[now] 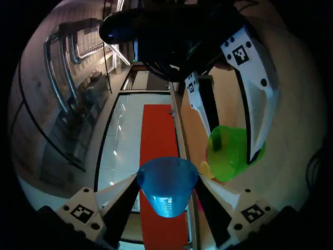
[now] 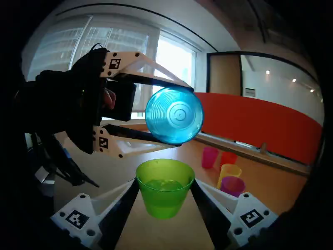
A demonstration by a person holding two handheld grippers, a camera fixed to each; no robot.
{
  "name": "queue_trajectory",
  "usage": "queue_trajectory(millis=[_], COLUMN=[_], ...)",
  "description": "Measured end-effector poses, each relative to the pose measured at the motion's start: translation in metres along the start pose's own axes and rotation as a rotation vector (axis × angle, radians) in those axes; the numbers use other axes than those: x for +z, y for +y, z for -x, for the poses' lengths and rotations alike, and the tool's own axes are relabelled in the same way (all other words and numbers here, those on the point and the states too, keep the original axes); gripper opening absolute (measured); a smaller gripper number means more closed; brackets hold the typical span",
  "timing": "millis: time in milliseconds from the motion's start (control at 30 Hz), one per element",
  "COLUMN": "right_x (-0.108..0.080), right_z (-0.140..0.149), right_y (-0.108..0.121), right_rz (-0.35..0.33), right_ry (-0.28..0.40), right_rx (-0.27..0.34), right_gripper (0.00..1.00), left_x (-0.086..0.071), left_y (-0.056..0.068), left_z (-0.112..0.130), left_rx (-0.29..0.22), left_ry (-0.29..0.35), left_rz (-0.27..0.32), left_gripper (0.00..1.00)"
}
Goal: Pour water
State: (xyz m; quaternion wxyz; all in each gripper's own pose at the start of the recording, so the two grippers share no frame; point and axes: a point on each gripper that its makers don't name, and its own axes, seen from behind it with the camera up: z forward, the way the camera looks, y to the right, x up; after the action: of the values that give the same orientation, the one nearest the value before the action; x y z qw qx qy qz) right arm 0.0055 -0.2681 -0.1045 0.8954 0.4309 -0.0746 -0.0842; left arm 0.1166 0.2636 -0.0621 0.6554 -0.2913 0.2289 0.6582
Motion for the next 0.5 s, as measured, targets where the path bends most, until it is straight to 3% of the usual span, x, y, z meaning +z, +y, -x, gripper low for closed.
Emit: queue_trajectory(millis=[300,500], right_x=[-0.001,-0.001], right_z=[0.000,-0.002], right_y=[0.001,0.002], right_rz=[0.005,0.011], right_ry=[-0.002,0.003], right_rx=[0.002,0.004], right_gripper=[0.90,0.90], left_x=[-0.002,0.000], left_y=[0.002,0.006], left_z=[0.010,0.028], left_rx=[-0.213,-0.421], left_ry=[-0.018,-0.051], left_rz=[0.018,0.030], left_gripper=[0.87,0.87])
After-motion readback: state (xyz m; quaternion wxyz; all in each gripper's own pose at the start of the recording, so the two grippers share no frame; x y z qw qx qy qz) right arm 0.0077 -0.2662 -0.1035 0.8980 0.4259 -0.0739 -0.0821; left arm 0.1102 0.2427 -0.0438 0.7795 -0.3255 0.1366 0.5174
